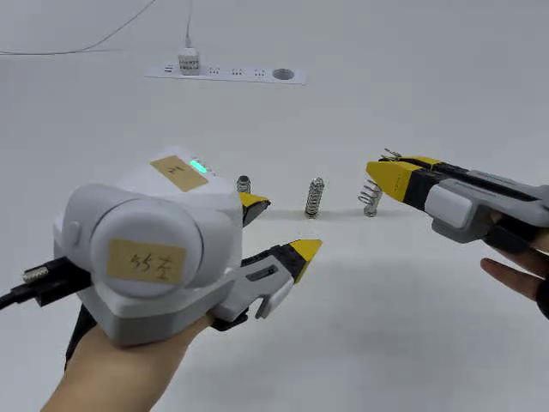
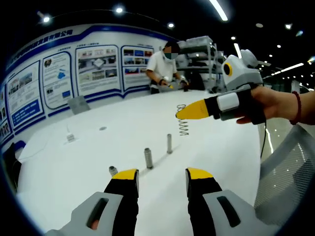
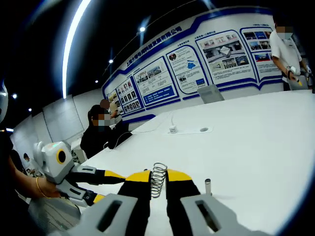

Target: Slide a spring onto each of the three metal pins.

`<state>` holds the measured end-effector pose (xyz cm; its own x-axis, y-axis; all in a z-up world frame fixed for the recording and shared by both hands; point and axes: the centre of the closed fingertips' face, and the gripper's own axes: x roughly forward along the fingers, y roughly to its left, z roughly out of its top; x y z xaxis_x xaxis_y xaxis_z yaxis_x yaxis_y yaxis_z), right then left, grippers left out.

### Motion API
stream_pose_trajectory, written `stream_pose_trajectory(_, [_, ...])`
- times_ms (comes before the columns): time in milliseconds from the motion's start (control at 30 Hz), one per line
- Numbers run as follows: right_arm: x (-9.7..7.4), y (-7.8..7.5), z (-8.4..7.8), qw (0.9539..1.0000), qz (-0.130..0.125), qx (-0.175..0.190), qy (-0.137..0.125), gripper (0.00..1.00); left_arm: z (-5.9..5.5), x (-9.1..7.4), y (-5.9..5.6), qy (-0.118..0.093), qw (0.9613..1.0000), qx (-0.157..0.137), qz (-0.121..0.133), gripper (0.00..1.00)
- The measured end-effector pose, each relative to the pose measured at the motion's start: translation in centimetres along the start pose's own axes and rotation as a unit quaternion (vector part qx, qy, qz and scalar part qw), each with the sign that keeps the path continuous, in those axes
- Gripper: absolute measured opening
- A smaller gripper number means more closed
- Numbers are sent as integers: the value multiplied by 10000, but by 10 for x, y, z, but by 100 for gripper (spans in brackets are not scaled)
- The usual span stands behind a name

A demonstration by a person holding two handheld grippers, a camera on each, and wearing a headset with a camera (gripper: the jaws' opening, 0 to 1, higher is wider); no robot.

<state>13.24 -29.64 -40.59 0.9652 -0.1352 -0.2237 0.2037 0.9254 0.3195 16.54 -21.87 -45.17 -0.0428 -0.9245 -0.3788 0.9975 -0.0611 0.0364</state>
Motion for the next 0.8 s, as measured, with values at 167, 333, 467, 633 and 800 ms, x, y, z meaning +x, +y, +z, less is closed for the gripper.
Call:
stream_pose_trajectory(167, [4,-14,8,9998,-143,-139,-79,12,-5,0,5,42,9999,-82,88,44])
stream_pose_trajectory(333, [9,-26,13,9991,-257,-314,-126,12,-9,-1,10,71,9997,-160,188,49])
stream_pose_trajectory(467, [13,-39,12,9976,-395,-560,-62,12,-11,-1,13,88,9994,-214,249,53])
stream_pose_trajectory(633, [18,-48,9,9962,-500,-708,-7,12,-13,0,16,102,9991,-266,304,58])
stream_pose_trajectory(800, [22,-59,7,9943,-623,-861,77,12,-13,1,18,91,9987,-375,320,62])
